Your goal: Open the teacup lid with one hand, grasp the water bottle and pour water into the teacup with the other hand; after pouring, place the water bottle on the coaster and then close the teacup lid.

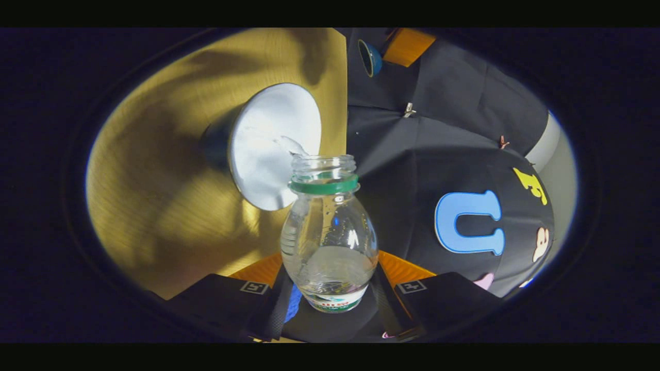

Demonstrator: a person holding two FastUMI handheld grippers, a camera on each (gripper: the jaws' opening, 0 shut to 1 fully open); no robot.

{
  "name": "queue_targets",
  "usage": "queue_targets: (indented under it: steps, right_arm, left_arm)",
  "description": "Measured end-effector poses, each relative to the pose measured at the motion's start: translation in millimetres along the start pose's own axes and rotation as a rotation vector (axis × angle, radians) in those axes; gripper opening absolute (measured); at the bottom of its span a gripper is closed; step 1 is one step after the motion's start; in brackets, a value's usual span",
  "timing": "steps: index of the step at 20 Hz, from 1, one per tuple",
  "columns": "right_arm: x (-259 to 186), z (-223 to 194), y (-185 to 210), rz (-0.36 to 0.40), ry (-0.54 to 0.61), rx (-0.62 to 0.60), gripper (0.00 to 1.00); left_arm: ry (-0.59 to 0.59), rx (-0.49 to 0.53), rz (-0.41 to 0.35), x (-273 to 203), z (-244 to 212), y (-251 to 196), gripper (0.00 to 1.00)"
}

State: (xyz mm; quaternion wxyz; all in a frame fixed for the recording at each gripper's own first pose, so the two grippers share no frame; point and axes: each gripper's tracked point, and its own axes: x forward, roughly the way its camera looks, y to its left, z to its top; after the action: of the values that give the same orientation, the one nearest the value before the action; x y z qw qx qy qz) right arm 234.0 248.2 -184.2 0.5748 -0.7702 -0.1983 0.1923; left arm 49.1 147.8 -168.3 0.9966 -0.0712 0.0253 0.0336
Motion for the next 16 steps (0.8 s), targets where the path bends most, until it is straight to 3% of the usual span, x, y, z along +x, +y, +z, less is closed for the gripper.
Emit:
queue_targets:
  steps: [10, 16]
  right_arm:
    - [-4.2, 1.3, 3.7, 0.006, -0.024, -0.07, 0.74]
    - [-8.1, 1.3, 5.8, 0.016, -0.034, -0.112, 0.74]
  left_arm:
    - [0.0, 0.005, -0.005, -4.8, -2.2, -4.3, 0.26]
    - [-0.019, -0.016, 0.031, -8.4, 2.0, 2.3, 0.26]
